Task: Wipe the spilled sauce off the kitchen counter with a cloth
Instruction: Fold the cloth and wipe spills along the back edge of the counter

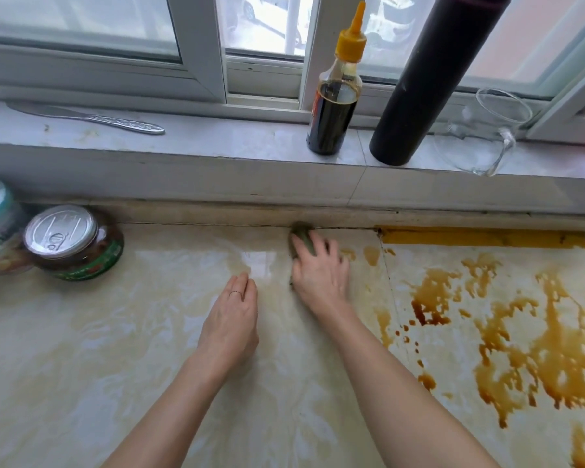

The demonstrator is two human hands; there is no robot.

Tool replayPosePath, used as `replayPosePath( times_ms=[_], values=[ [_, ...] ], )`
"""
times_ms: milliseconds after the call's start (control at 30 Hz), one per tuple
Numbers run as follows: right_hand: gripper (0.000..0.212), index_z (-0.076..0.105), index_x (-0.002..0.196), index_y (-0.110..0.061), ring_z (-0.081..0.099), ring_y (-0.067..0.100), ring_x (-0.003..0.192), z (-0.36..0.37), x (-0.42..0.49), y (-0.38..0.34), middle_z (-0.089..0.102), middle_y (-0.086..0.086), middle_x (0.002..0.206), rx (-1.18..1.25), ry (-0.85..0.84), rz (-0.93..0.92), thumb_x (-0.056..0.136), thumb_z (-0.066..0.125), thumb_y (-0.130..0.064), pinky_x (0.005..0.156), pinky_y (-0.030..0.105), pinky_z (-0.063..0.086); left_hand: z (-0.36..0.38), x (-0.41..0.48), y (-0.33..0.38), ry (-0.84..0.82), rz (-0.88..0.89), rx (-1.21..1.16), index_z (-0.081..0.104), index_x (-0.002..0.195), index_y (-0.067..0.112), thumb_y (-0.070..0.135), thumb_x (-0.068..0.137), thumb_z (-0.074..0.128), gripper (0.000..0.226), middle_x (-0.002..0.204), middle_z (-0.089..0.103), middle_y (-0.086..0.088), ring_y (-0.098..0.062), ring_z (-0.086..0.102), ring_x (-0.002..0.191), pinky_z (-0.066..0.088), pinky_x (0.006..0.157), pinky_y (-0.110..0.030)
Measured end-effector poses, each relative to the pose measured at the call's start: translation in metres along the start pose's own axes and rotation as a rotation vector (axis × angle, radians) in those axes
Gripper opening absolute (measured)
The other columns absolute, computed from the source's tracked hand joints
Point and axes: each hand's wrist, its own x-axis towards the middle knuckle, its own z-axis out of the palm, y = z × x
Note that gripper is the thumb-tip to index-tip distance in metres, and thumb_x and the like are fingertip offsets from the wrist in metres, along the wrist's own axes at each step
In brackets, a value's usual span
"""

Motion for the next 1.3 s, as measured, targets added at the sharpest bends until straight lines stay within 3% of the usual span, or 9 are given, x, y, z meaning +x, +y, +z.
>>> replayPosePath(
  times_ms=[167,433,533,633,733,833,1033,1200,1300],
  values=[
    [0.056,0.031,0.148,-0.033,0.026,0.028,0.134,-0.008,0.001,0.028,0.026,0.001,0.156,-0.026,0.038,0.300,0.094,0.044,-0.030,0.098,0.043,0.027,0.000,-0.001,0.002,0.000,-0.004,0.000,0.002,0.148,0.003,-0.002,0.089,0.032,0.066,0.158,-0.003,-0.012,-0.022,-0.002,0.146,0.005,0.117,-0.027],
    [0.047,0.063,0.127,-0.020,0.049,0.034,0.115,0.000,0.007,0.022,0.057,0.012,0.130,0.168,0.178,-0.170,0.083,0.062,-0.003,0.087,0.044,0.041,0.004,-0.001,0.005,-0.006,-0.014,0.056,-0.003,0.148,0.002,0.001,0.090,0.031,0.067,0.157,-0.007,-0.013,-0.024,-0.006,0.146,0.002,0.118,-0.029],
    [0.034,0.067,0.120,-0.020,0.048,0.029,0.109,0.002,0.016,0.027,0.057,0.010,0.123,0.186,0.184,-0.195,0.088,0.055,-0.023,0.087,0.030,0.037,0.008,-0.001,0.006,-0.013,-0.036,0.062,-0.006,0.147,0.002,0.002,0.090,0.030,0.067,0.157,-0.009,-0.013,-0.025,-0.008,0.146,0.004,0.119,-0.031],
    [0.062,0.063,0.120,-0.032,0.039,0.014,0.104,0.003,0.029,0.042,0.051,-0.004,0.123,0.239,0.158,0.012,0.083,0.022,-0.061,0.080,0.011,0.016,0.009,0.000,0.006,-0.019,-0.037,0.058,-0.007,0.147,0.002,0.001,0.090,0.030,0.068,0.157,-0.010,-0.013,-0.025,-0.008,0.145,0.005,0.120,-0.032],
    [0.037,0.068,0.119,-0.033,0.041,0.025,0.114,-0.002,0.025,0.066,0.053,0.002,0.130,0.183,0.218,0.174,0.092,0.042,-0.034,0.090,0.033,0.027,0.009,0.001,0.005,-0.029,-0.039,0.048,-0.006,0.147,0.002,-0.002,0.089,0.029,0.068,0.157,-0.010,-0.013,-0.025,-0.008,0.145,0.004,0.119,-0.032],
    [0.047,0.064,0.126,-0.037,0.037,0.027,0.121,-0.008,0.013,0.058,0.046,0.001,0.139,0.167,0.210,0.376,0.089,0.057,-0.008,0.098,0.042,0.030,0.010,0.001,0.005,-0.034,-0.041,0.044,-0.005,0.147,0.001,-0.002,0.088,0.029,0.068,0.157,-0.009,-0.014,-0.025,-0.008,0.145,0.006,0.120,-0.032],
    [0.050,0.048,0.140,-0.035,0.040,0.025,0.121,0.003,-0.017,0.023,0.045,0.004,0.143,0.092,0.128,-0.074,0.094,0.051,-0.016,0.094,0.042,0.033,0.012,0.002,0.006,-0.040,-0.056,0.039,-0.006,0.147,0.001,-0.001,0.088,0.031,0.069,0.157,-0.009,-0.014,-0.026,-0.008,0.145,0.007,0.120,-0.034],
    [0.052,0.041,0.144,-0.035,0.028,0.029,0.129,-0.006,-0.001,0.069,0.032,0.008,0.150,0.067,0.130,0.364,0.094,0.047,-0.020,0.100,0.044,0.029,0.010,0.003,-0.001,-0.052,-0.012,0.050,-0.004,0.148,0.001,0.004,0.091,0.032,0.067,0.157,-0.006,-0.015,-0.026,-0.006,0.146,0.003,0.119,-0.031],
    [0.061,0.035,0.147,-0.034,0.023,0.032,0.133,-0.009,-0.006,0.044,0.025,0.009,0.153,0.087,0.061,0.390,0.091,0.047,-0.014,0.102,0.045,0.025,0.014,0.003,-0.002,-0.065,-0.023,0.048,-0.007,0.147,0.002,0.022,0.096,0.032,0.067,0.157,-0.009,-0.013,-0.026,-0.007,0.145,0.004,0.119,-0.033]
  ],
)
